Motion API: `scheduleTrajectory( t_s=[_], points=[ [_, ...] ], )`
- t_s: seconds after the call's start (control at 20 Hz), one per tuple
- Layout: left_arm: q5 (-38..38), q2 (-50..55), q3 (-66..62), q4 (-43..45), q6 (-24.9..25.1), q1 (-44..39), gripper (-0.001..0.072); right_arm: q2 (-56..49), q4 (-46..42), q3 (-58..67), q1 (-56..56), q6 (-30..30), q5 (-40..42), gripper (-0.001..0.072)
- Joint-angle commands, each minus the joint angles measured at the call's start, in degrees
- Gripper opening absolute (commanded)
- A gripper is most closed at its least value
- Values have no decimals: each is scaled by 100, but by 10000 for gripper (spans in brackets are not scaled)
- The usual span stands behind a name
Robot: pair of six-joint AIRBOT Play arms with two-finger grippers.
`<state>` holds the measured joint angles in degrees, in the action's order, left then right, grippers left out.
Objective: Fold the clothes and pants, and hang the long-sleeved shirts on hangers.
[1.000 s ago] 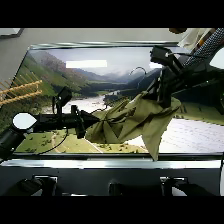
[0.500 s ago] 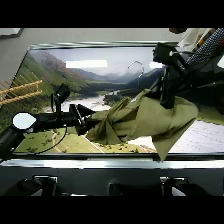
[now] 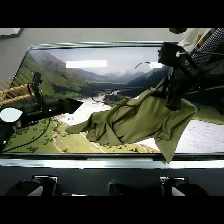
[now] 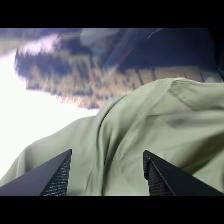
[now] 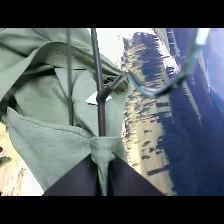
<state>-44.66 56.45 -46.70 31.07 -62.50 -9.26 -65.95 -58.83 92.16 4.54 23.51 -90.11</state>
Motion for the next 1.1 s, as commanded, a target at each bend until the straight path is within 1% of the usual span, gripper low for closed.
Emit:
scheduleTrajectory(
  t_s=[0.0, 0.05, 0.15, 0.2, 0.25, 0.35, 0.5, 0.65, 0.85, 0.95, 1.05],
  points=[
    [-63, 494, 2, 503, -1338, -463, 521, 17, -61, 0, 2, 59, 61, 24],
    [138, 669, 2, 684, -1644, -813, 521, 17, -98, 0, 2, 140, 61, 24],
    [741, 992, 2, 1193, -2459, -1543, 521, 17, -223, 0, 2, 205, 59, 25],
    [1012, 1108, 2, 1368, -2726, -1825, 521, 17, -245, 0, 2, 205, 61, 25],
    [1261, 1215, 0, 1458, -2911, -2059, 520, 17, -249, 0, 2, 210, 61, 25],
    [1558, 1373, -9, 1462, -3099, -2304, 521, 17, -249, 0, 2, 254, 61, 25],
    [1930, 1467, -15, 1458, -3121, -2409, 520, 17, -249, 0, 2, 289, 63, 25],
    [2035, 1567, -17, 1458, -3115, -2409, 520, 17, -251, -4, 2, 293, 63, 25],
    [2295, 1714, -216, 1460, -2981, -2553, 520, 17, -254, -4, 2, 398, 63, 25],
    [2321, 1880, -435, 1460, -2785, -2667, 520, 17, -256, -4, 2, 400, 63, 25],
    [2312, 2087, -616, 1462, -2747, -2782, 518, 17, -256, -4, 0, 437, 66, 25]
  ],
)
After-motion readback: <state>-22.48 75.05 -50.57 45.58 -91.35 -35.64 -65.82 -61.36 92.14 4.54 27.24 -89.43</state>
